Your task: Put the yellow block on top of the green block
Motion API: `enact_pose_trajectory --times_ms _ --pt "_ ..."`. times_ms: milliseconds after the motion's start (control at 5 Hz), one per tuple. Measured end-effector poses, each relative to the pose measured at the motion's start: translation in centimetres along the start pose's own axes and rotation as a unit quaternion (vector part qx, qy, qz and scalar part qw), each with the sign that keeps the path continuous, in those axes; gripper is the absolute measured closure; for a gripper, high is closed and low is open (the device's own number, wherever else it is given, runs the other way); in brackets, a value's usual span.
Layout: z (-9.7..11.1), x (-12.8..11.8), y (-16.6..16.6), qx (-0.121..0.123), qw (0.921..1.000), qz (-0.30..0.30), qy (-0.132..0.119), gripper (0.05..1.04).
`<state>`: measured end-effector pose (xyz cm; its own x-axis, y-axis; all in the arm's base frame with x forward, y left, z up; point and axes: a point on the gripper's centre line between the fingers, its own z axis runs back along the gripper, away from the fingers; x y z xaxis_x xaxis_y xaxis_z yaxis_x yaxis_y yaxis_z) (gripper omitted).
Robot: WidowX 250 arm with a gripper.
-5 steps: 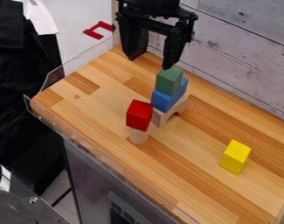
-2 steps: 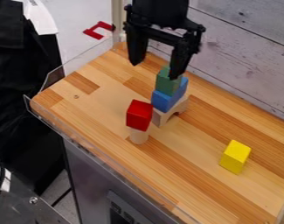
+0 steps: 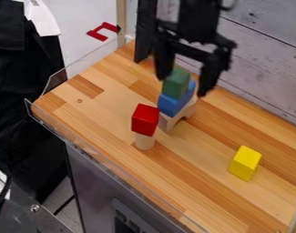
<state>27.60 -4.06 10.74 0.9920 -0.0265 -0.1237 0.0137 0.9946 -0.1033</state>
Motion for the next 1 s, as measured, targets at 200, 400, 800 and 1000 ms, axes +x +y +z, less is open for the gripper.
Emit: enact_pose_trajectory --times_ms 200,400,800,1000 --pt "-1.2 0.9 -2.6 -0.002 0.9991 -0.039 0.013 0.083" --pt "-2.0 1.4 -4.7 0.004 0.9974 -0.066 0.029 0.083" --pt "-3.4 2.1 -5.2 0.017 0.9971 -0.062 0.04 0.083" --pt "-4.0 2.4 -5.4 0.019 0.9993 -0.021 0.023 0.083"
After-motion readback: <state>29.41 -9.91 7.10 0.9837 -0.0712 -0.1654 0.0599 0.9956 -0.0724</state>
